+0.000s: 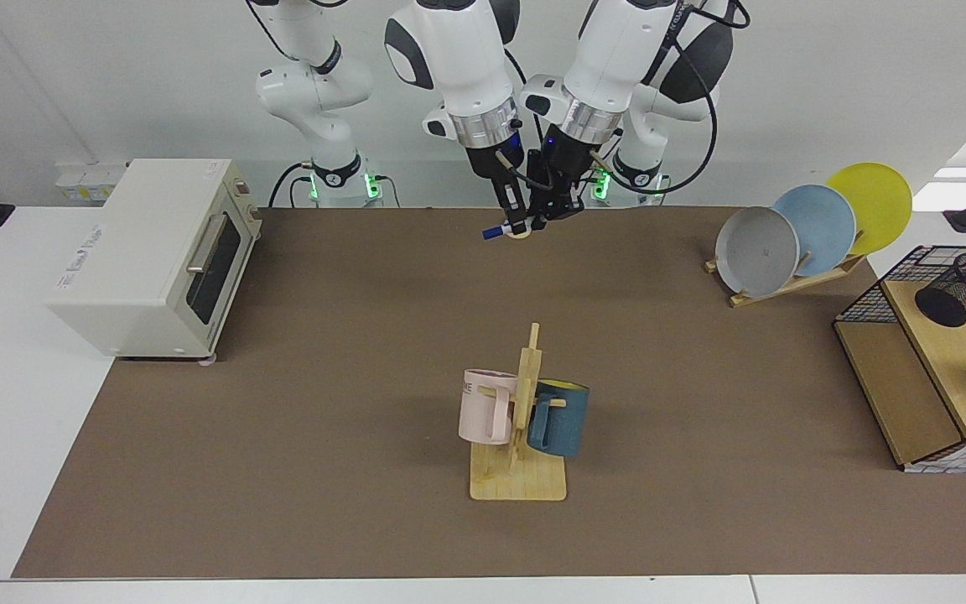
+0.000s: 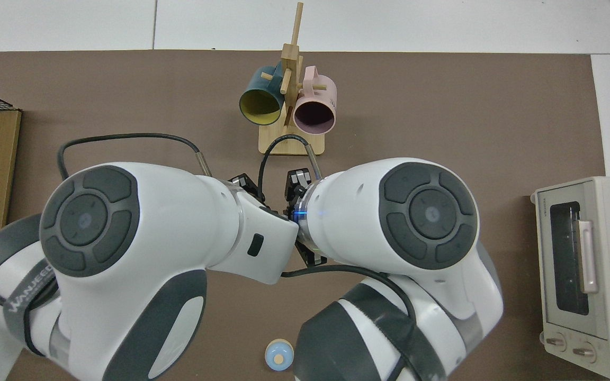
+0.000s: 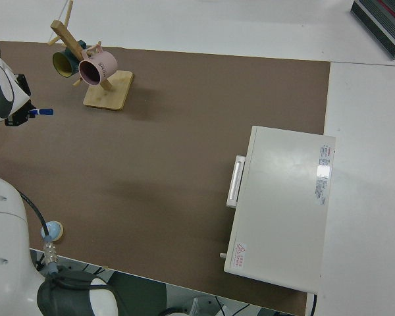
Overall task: Put markers into pen holder
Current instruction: 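Grasp the marker with the left gripper and open the right gripper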
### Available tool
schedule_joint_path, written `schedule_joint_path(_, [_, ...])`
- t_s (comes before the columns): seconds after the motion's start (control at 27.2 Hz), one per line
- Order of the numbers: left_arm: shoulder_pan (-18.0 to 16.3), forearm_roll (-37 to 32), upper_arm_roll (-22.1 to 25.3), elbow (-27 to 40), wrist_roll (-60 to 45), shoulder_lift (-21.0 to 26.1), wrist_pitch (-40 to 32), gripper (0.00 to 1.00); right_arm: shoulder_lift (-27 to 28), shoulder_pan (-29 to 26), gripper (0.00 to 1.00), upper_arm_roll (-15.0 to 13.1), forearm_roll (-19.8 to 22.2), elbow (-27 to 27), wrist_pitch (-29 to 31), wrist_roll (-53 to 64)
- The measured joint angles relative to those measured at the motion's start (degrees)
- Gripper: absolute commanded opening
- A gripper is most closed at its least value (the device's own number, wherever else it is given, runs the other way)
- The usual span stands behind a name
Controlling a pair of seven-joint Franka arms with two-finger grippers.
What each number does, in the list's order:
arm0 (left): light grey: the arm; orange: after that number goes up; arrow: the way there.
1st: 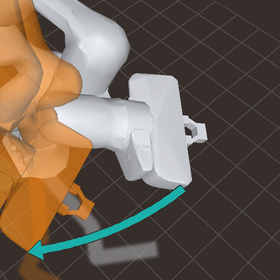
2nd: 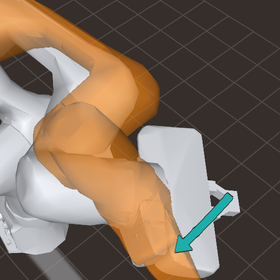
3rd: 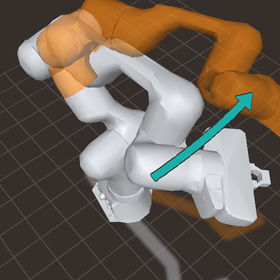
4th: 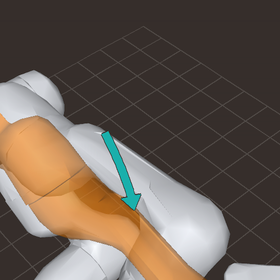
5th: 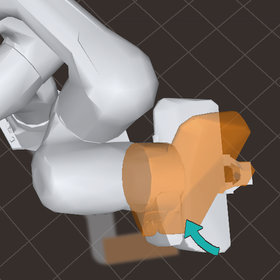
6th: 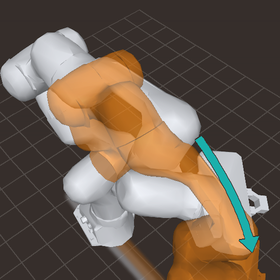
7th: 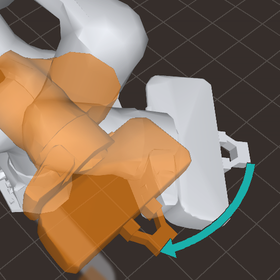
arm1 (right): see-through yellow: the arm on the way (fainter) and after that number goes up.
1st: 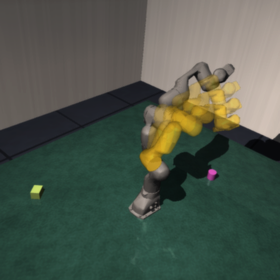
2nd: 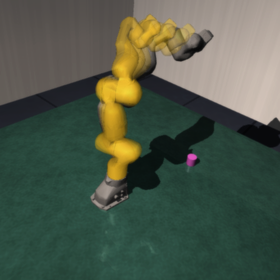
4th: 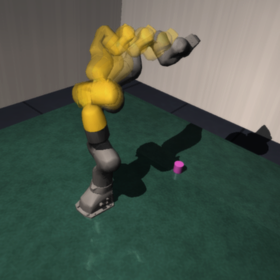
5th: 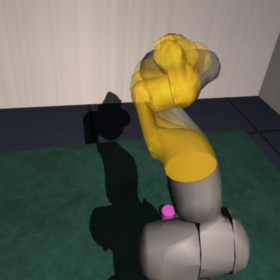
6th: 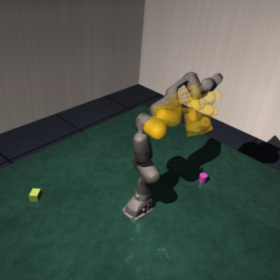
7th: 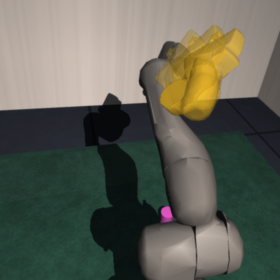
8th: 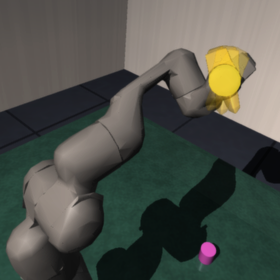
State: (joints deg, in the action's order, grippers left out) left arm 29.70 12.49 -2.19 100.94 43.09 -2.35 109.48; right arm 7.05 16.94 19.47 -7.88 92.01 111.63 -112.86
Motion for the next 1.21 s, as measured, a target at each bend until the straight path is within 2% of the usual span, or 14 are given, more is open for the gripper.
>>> schedule_joint_path(0.48, [0.0, -0.02, 0.03, 0.1, 0.72, 0.02, 0.02, 0.0, 0.11, 0.0, 0.0, 0.04, 0.0, -0.01, 0.0, 0.0])
schedule_joint_path(0.51, [0.0, -0.02, 0.03, 0.1, 0.72, 0.02, 0.02, 0.0, 0.11, -0.01, 0.02, 0.04, 0.0, -0.01, 0.0, 0.02])
schedule_joint_path(0.59, [0.0, -0.02, 0.02, 0.1, 0.72, 0.03, 0.03, 0.0, 0.11, -0.01, 0.15, 0.04, 0.01, -0.01, -0.01, 0.15])
schedule_joint_path(0.66, [0.0, -0.02, 0.01, 0.1, 0.71, 0.05, 0.11, 0.0, 0.12, -0.05, 0.36, 0.03, 0.0, -0.01, -0.02, 0.23])
schedule_joint_path(0.7, [0.0, -0.02, -0.01, 0.1, 0.71, 0.06, 0.19, 0.0, 0.12, -0.09, 0.55, 0.03, 0.0, -0.02, -0.02, 0.23])
schedule_joint_path(0.73, [0.01, 0.03, -0.04, 0.1, 0.68, 0.07, 0.24, 0.0, 0.12, -0.14, 0.84, 0.01, 0.01, -0.04, -0.01, 0.23])
schedule_joint_path(0.77, [0.02, 0.02, -0.07, 0.09, 0.45, 0.06, 0.27, 0.0, 0.12, -0.23, 1.0, -0.04, 0.05, -0.06, -0.03, 0.22])
schedule_joint_path(0.99, [-0.03, -0.09, 0.51, 0.09, -0.09, 0.06, 0.73, 0.0, 0.05, -2.02, 1.0, -0.42, 0.39, -0.06, -1.56, 1.68])
schedule_joint_path(1.21, [-0.06, -0.09, 0.7, 0.06, -0.26, 0.06, 0.83, 0.0, -0.91, -5.69, 1.0, -0.57, 0.44, -0.1, -5.08, 12.15])
